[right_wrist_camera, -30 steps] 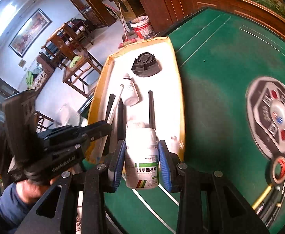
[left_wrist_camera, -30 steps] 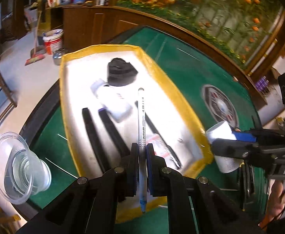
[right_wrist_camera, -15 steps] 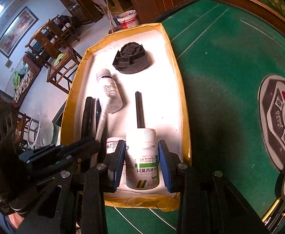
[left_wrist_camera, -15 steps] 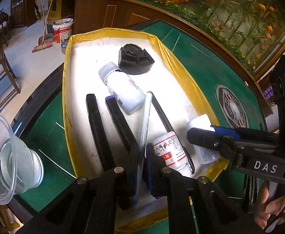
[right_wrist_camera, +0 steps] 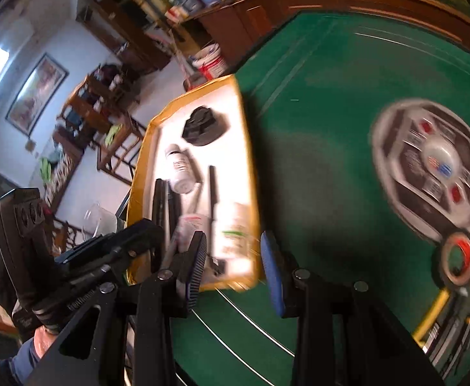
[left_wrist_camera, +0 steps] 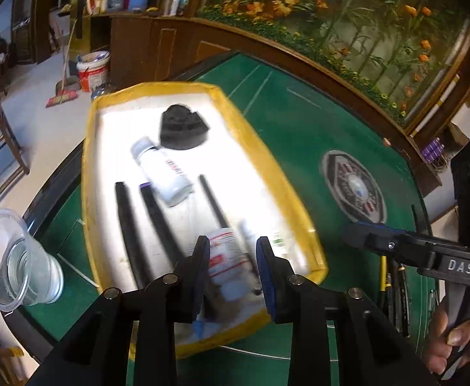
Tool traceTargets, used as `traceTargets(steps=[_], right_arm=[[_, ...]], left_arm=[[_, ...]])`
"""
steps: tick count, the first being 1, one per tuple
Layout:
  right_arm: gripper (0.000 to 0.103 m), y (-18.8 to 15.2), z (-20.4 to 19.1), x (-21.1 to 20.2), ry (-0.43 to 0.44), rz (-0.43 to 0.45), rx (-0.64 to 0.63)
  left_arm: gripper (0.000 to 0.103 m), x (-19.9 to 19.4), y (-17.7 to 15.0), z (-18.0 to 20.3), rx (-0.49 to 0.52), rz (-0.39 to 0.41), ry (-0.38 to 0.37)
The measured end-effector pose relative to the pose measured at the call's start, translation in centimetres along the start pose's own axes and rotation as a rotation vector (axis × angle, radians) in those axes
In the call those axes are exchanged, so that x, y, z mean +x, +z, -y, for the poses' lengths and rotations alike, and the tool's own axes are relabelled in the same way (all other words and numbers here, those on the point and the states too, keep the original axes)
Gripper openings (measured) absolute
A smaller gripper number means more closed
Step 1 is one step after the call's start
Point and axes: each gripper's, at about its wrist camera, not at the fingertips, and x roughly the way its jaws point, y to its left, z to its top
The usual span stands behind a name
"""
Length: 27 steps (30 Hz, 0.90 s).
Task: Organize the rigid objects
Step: 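Lower the bottle and pen into the tray and open both grippers, then grasp a gold-labelled black pen with the right gripper while the left gripper grasps a yellow pen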
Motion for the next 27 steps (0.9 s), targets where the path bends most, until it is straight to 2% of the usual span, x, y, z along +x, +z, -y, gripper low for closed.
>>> traceTargets(steps=[4,7,8,11,14,19,22,27], right_arm=[[0.034,-1.5,4.3,-3.8,-0.041,0.056,0.07],[0.034,-2.8,8.4,-7.0,-0.103,0.101,0.12],[0.034,-3.3,10.2,-8.1,-0.154,0.111,0.134],[0.034,-4.9,14.4,-9.5,-0.275,0.071,0.154],[0.034,-6.6,17.7,-10.0,-0.343,0.039,0.177],[0.031,-8.1,20.2,-9.9,-0.326,0.018,0.205],[0.03,-8.2,20.6,-10.0,-0.34,0.009,0.179],[0.021,-7.5,20.5,-8.6,-0.342,-0.015,0.129]], left_arm=[[0.031,0.1,-0.2,3.9,0.068,-0.013,-0.046],[0.031,0.7,-0.7,7.0,0.124,-0.034,-0.081],[0.031,1.0,-0.9,8.1,0.142,-0.044,-0.095],[0.031,2.1,-1.7,10.8,0.182,-0.095,-0.142],[0.031,3.8,-3.1,13.4,0.217,-0.167,-0.187],[0.031,5.8,-5.5,16.6,0.276,-0.255,-0.213],[0.031,6.2,-6.5,17.7,0.294,-0.271,-0.209],[0.031,6.5,-6.6,18.3,0.293,-0.27,-0.194]])
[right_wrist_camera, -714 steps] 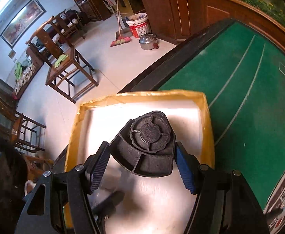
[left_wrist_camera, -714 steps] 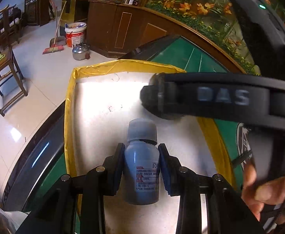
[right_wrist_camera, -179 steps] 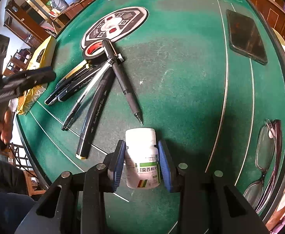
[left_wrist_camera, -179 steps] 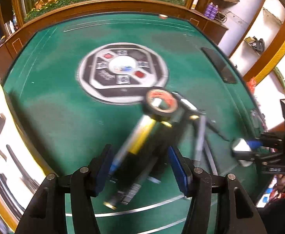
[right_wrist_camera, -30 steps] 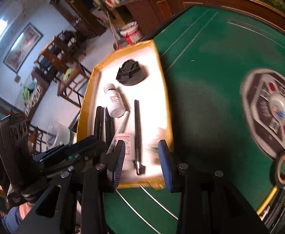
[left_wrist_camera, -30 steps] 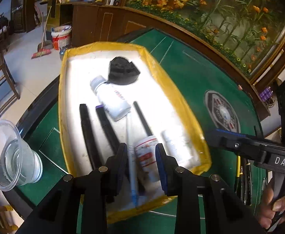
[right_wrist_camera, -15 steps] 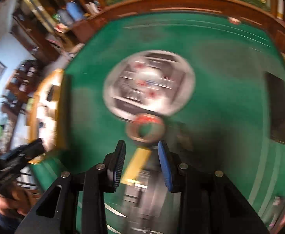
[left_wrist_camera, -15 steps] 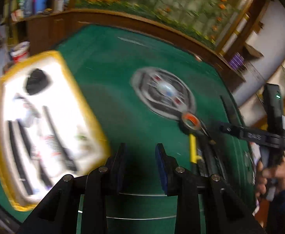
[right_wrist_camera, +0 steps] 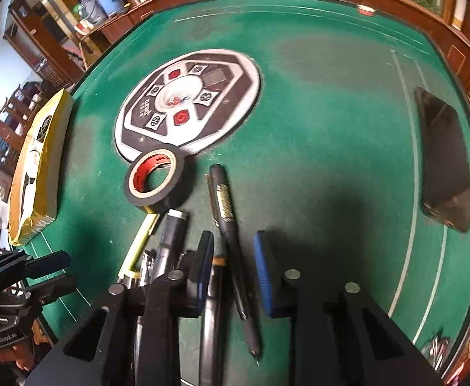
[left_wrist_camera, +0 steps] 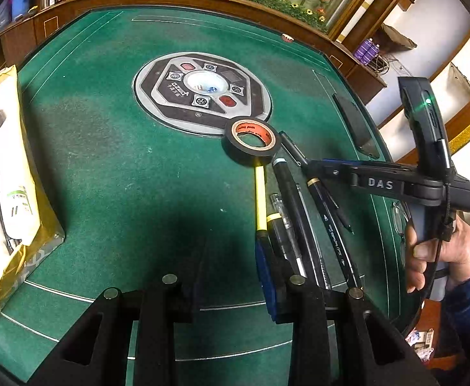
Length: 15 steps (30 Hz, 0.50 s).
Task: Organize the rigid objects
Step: 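Grasp a gold-labelled black pen with the right gripper while the left gripper grasps a yellow pen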
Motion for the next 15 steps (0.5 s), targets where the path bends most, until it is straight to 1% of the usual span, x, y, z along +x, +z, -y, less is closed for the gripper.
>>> traceTargets(steps=[4,5,7,9,11,15], right_arm=[[0.01,0.3,-1.1,0.8,-0.056,-0.014,-0.077],[0.01,0.3,-0.9,0.7,-0.083,-0.016,-0.075],[0.01,0.0,0.0,0.5,-0.086,-0.02,-0.047],[0.01,-0.8,1.2,-0.2,-0.108,-0.023,-0.022],[0.01,-2.0,2.2,-0.8,-0.096,-0.027,0.005],[0.01,-3.8,3.3,-1.7,-0.074,-0.024,0.049]], left_arm=[[0.031,0.5,0.3,0.3,0.0,-0.006,0.005],[0.031,0.7,0.4,0.5,0.004,-0.008,0.008],[0.031,1.3,0.8,0.8,0.016,-0.017,0.006],[0.031,1.9,1.4,1.4,0.038,-0.022,0.005],[0.031,2.8,2.0,1.7,0.054,-0.04,-0.002],[0.031,5.1,3.2,2.8,0.104,-0.079,0.018]])
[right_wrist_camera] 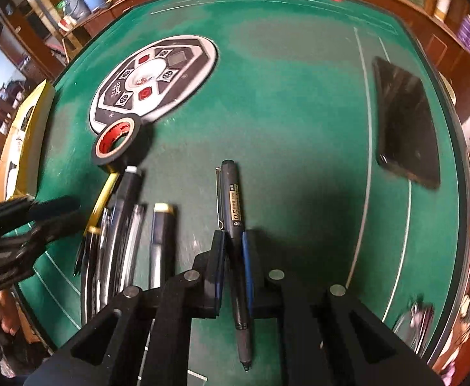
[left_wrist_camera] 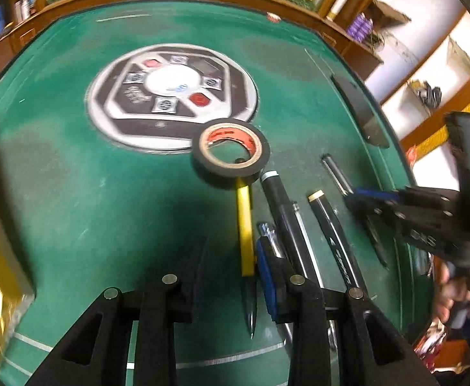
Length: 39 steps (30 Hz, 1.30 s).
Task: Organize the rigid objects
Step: 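Grasp a gold-labelled black pen with the right gripper while the left gripper grasps a yellow pen, then lift the black pen and yellow pen off the felt with both grippers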
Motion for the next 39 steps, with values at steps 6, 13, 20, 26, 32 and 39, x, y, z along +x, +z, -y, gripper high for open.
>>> traceTargets(steps=[6,13,20,26,32,39], right_arm=[[0.01,-1.3,0.5,-0.5,-0.001,0.01,0.011],[0.01,-1.3,-0.1,-0.3,-0.025,0.015,-0.003],[0.01,-1.3,-0.1,-0.3,-0.026,0.019,-0.012],[0.01,-1.3,0.1,-0.5,0.055,0.003,0.045],[0.01,-1.8,-1.2,-1.5,0.145,0.003,0.054],[0.01,-2.3,-1.6,-2.0,0.16,0.005,0.054]], left_arm=[[0.029,1.3,2.3,1.2,0.071,-0.002,0.042],[0.009,0.3,0.3,-0.2,0.062,0.026,0.06],[0.008,-2.7,-5.7,-2.8,-0.057,0.035,-0.015],[0.007,-5.0,-6.5,-3.1,-0.113,0.067,-0.061],[0.004,-7.3,-5.3,-2.7,-0.1,0.116,-0.047],[0.008,-6.0,-6.7,-1.6,0.001,0.026,-0.016]])
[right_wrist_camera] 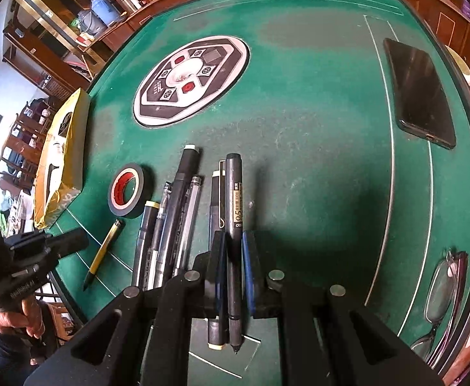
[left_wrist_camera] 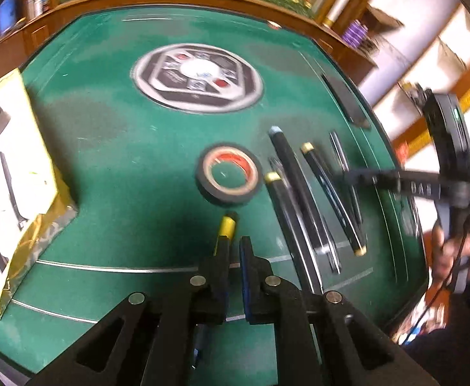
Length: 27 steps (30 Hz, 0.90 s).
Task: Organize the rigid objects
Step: 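Lift the black pen and yellow pen off the felt with both grippers, then carry both pens over the tray and open both grippers to drop them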
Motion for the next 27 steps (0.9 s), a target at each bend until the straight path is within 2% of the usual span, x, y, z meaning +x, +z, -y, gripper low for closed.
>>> traceTargets(steps=[3,4,8,9,10,11,15,18,27], right_arm=[[0.01,-0.3,0.3,-0.2,-0.003,-0.001,0.007],[0.01,-0.4,0.3,-0.2,-0.004,0.0,0.01],[0.01,-0.9,0.4,-0.3,0.001,0.001,0.014],[0.01,-0.9,0.4,-0.3,0.003,0.002,0.014],[0.01,-1.0,0.4,-0.4,0.006,0.002,0.014],[0.01,-1.1,0.3,-0.4,0.009,0.003,0.012],[0.01,-1.3,-0.1,-0.7,0.027,0.008,0.008],[0.01,-1.4,-0.7,-1.1,0.043,0.015,-0.007],[0.01,-0.6,-4.6,-1.6,0.125,0.029,-0.084]], left_arm=[[0.036,0.9,-0.2,0.8,0.046,-0.023,0.039],[0.037,1.3,-0.3,0.7,0.049,-0.027,0.067],[0.036,2.7,-0.7,0.2,0.057,-0.052,0.103],[0.032,2.7,-0.9,0.2,0.075,-0.033,0.105],[0.015,2.8,-1.0,0.3,0.09,-0.032,0.119],[0.01,2.9,-1.0,0.4,0.108,-0.024,0.14],[0.01,2.6,-1.3,-0.1,0.07,0.017,0.127],[0.01,1.3,-1.3,-0.9,-0.004,0.048,0.054],[0.01,-2.9,-0.7,-3.1,-0.126,0.171,0.019]])
